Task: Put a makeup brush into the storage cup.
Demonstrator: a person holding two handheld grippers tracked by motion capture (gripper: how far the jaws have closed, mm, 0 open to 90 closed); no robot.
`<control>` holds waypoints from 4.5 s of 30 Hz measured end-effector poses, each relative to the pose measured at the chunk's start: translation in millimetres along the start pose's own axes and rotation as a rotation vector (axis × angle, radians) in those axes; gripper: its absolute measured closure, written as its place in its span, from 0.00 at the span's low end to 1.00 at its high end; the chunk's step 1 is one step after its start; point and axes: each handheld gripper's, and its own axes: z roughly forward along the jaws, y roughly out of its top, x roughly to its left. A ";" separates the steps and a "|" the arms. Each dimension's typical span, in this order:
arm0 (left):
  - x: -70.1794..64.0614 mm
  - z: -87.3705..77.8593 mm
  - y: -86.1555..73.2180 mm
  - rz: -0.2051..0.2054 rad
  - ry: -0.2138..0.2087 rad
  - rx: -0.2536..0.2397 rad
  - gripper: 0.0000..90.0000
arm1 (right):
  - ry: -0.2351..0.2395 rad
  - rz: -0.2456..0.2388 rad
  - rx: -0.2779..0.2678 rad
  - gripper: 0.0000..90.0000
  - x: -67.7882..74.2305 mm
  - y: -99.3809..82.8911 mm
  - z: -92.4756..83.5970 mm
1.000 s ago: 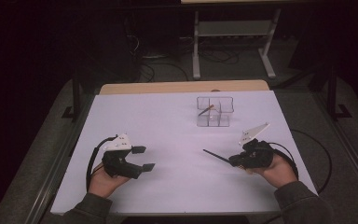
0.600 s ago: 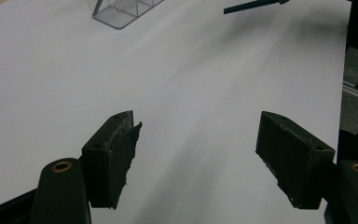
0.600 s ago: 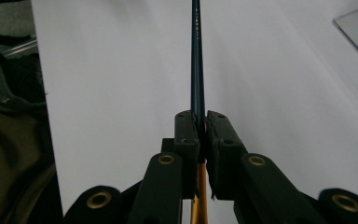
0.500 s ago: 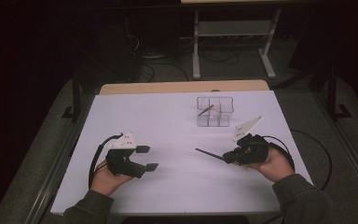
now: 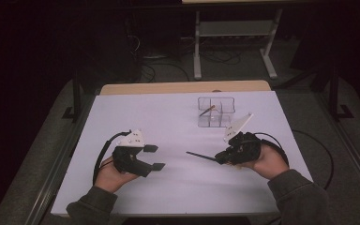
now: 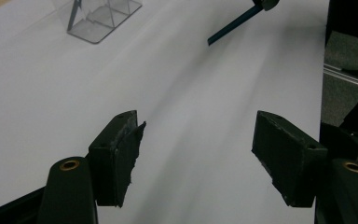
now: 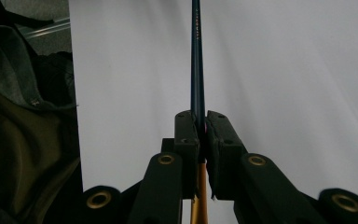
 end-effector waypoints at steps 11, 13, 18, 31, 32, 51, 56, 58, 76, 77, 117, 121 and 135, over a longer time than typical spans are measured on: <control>-3.1 6.3 11.6 0.032 -0.031 0.028 0.39 | 0.039 -0.033 0.012 0.92 5.6 18.0 10.7; -4.1 7.4 13.0 0.035 -0.038 0.032 0.39 | 0.050 -0.046 0.019 0.92 7.7 22.4 14.0; -6.0 9.4 17.8 0.055 -0.061 0.039 0.43 | 0.073 -0.074 0.031 0.92 11.5 33.3 21.7; -12.5 20.7 25.1 0.105 -0.134 0.085 0.58 | 0.112 -0.129 0.055 0.92 20.6 51.1 35.4; -12.9 22.0 25.3 0.111 -0.138 0.089 0.59 | 0.114 -0.132 0.059 0.92 21.4 52.2 36.0; -15.4 37.9 27.3 0.138 -0.202 0.190 0.68 | 0.139 -0.174 0.074 0.92 27.9 62.8 47.3; -14.8 40.4 27.6 0.143 -0.204 0.204 0.73 | 0.145 -0.179 0.075 0.92 28.2 64.3 49.0; -15.5 41.5 27.4 0.137 -0.202 0.206 0.74 | 0.146 -0.183 0.073 0.92 28.3 64.8 49.4; -13.2 46.6 26.5 0.146 -0.243 0.249 0.85 | 0.157 -0.211 0.076 0.92 29.7 67.2 53.8; -13.4 46.9 26.4 0.145 -0.243 0.251 0.85 | 0.159 -0.210 0.076 0.92 29.8 67.3 53.9; -2.2 41.8 16.0 0.084 -0.162 0.237 0.93 | 0.077 -0.112 0.004 0.74 14.8 56.5 43.2; 0.0 41.2 15.9 0.070 -0.134 0.238 0.93 | 0.068 -0.114 -0.005 0.73 12.9 54.0 43.1; 7.8 37.1 16.3 -0.012 -0.072 0.200 0.93 | 0.047 -0.074 0.005 0.70 8.9 47.2 47.8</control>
